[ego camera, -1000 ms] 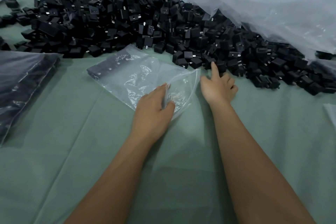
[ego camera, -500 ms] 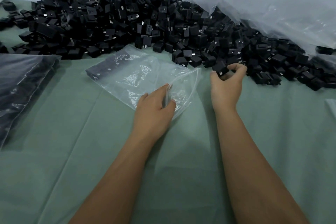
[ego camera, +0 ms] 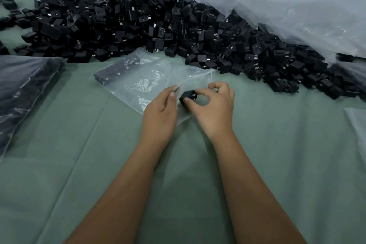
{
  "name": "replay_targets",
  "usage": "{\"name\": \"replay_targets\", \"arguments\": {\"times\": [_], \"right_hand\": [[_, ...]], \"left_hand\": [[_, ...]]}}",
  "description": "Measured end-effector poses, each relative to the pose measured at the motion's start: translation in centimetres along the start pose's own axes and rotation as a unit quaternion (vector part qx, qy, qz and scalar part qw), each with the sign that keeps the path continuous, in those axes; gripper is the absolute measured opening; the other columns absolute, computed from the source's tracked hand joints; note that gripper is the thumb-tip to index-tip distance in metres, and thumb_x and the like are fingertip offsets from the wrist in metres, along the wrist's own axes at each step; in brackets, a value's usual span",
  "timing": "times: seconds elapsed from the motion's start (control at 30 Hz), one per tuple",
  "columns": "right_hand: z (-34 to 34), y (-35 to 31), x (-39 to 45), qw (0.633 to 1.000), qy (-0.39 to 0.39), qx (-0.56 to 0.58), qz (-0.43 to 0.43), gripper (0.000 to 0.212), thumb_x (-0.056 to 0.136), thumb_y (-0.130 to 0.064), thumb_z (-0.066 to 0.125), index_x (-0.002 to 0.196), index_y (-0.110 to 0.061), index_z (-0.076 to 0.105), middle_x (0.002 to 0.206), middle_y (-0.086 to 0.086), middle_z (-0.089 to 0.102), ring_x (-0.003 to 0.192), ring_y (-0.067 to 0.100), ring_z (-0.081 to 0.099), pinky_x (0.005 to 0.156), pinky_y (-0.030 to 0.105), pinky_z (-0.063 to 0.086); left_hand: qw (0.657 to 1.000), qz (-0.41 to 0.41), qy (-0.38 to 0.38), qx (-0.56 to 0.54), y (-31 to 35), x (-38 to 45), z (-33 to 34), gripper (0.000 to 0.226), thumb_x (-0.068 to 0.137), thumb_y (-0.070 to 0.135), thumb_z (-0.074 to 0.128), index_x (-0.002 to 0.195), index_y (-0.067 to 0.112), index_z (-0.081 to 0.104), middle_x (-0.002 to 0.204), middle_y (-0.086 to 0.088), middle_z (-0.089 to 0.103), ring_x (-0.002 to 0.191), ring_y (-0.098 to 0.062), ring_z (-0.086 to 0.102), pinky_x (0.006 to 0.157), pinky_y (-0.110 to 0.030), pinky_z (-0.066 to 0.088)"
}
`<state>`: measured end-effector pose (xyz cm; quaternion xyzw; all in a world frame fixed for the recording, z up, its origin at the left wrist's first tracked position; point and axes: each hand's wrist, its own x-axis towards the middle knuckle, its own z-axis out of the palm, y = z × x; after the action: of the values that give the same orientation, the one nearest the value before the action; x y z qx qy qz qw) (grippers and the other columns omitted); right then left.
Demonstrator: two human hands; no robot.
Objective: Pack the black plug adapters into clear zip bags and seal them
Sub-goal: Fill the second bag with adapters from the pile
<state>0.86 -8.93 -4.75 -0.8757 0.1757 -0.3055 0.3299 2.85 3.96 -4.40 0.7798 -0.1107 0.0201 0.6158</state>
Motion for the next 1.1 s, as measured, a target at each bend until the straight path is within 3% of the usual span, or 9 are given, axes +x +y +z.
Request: {"name": "replay_targets", "arguments": {"times": [0.07,0.17,0.3,0.43,0.53,0.7,0.9,1.0,1.1], "right_hand": [[0.0,0.1,-0.1,0.996,-0.029,-0.084,0.001,0.036,0.074,-0.051,0.074,0.102,-0.029,0.073,0.114,-0.004,0.047,0.109,0.018,0.038,0.093,0.025,0.034],[-0.4,-0.2,-0.2,0.998,-0.024,-0.06,-0.003,0.036,0.082,-0.042,0.068,0.113,-0.023,0.069,0.109,-0.003,0.051,0.106,0.018,0.04,0.096,0.03,0.035],[-1.3,-0.5,-0.9,0.997,0.0,0.04,-0.062,0.026,0.079,-0.006,0.056,0.088,-0.02,0.075,0.093,-0.005,0.059,0.093,0.016,0.049,0.088,0.036,0.043],[-1.4,-0.5,-0.9,0.989,-0.087,0.0,-0.116,0.026,0.075,-0.002,0.058,0.084,-0.015,0.078,0.099,0.001,0.066,0.095,0.024,0.057,0.089,0.041,0.044],[-1.5,-0.6,-0.9,0.978,-0.115,-0.057,-0.164,0.024,0.078,-0.007,0.062,0.095,-0.015,0.077,0.107,0.002,0.066,0.097,0.027,0.059,0.091,0.038,0.042],[-1.9,-0.9,-1.1,0.968,-0.122,-0.121,-0.184,0.025,0.081,-0.034,0.06,0.102,-0.034,0.073,0.127,-0.003,0.057,0.117,0.019,0.048,0.096,0.033,0.023],[-2.1,-1.4,-1.3,0.937,-0.153,-0.229,-0.214,0.028,0.086,-0.042,0.053,0.109,-0.035,0.068,0.095,-0.012,0.064,0.098,0.015,0.051,0.084,0.03,0.018],[-1.6,-1.7,-1.3,0.933,-0.175,-0.214,-0.229,0.025,0.083,-0.031,0.052,0.101,-0.021,0.067,0.097,-0.003,0.065,0.097,0.023,0.053,0.087,0.034,0.028],[-1.1,-2.2,-1.2,0.919,-0.199,-0.242,-0.241,0.033,0.086,-0.023,0.047,0.116,-0.017,0.06,0.108,0.001,0.063,0.104,0.023,0.052,0.092,0.03,0.029]], "left_hand": [[1.0,-0.004,0.008,-0.03,0.0,0.0,0.0,0.03,0.103,0.024,0.043,0.122,0.025,0.066,0.112,0.028,0.062,0.093,0.029,0.05,0.077,0.006,0.034],[0.997,-0.013,0.006,-0.07,0.2,-0.1,-0.1,0.029,0.104,0.023,0.043,0.121,0.026,0.066,0.109,0.029,0.061,0.091,0.025,0.054,0.069,0.003,0.038],[0.996,-0.025,0.008,-0.085,0.2,-0.2,-0.1,0.025,0.104,0.024,0.043,0.114,0.033,0.064,0.097,0.035,0.062,0.079,0.024,0.055,0.063,0.003,0.039],[0.996,-0.022,0.013,-0.081,0.3,-0.2,0.0,0.024,0.104,0.023,0.044,0.11,0.035,0.063,0.088,0.037,0.063,0.075,0.024,0.055,0.065,0.002,0.038],[0.996,-0.007,0.015,-0.083,0.3,-0.2,0.0,0.028,0.104,0.021,0.044,0.12,0.026,0.066,0.105,0.031,0.063,0.099,0.02,0.056,0.084,-0.002,0.04],[0.998,0.029,0.027,-0.051,0.4,-0.3,0.0,0.03,0.104,0.023,0.041,0.119,0.038,0.062,0.096,0.061,0.043,0.134,0.01,0.033,0.106,-0.007,0.026],[0.996,0.089,0.015,0.004,0.1,-0.5,0.0,0.036,0.101,0.027,0.038,0.127,0.027,0.063,0.117,0.05,0.047,0.137,0.009,0.029,0.111,-0.017,0.026],[0.984,0.152,-0.009,0.087,0.4,-0.9,0.1,0.041,0.099,0.027,0.036,0.132,0.021,0.06,0.137,0.021,0.052,0.14,0.004,0.027,0.117,-0.029,0.024],[0.969,0.2,-0.031,0.143,0.8,-1.3,0.2,0.041,0.1,0.022,0.036,0.134,0.016,0.058,0.139,0.01,0.055,0.14,0.0,0.027,0.121,-0.035,0.016]]}}
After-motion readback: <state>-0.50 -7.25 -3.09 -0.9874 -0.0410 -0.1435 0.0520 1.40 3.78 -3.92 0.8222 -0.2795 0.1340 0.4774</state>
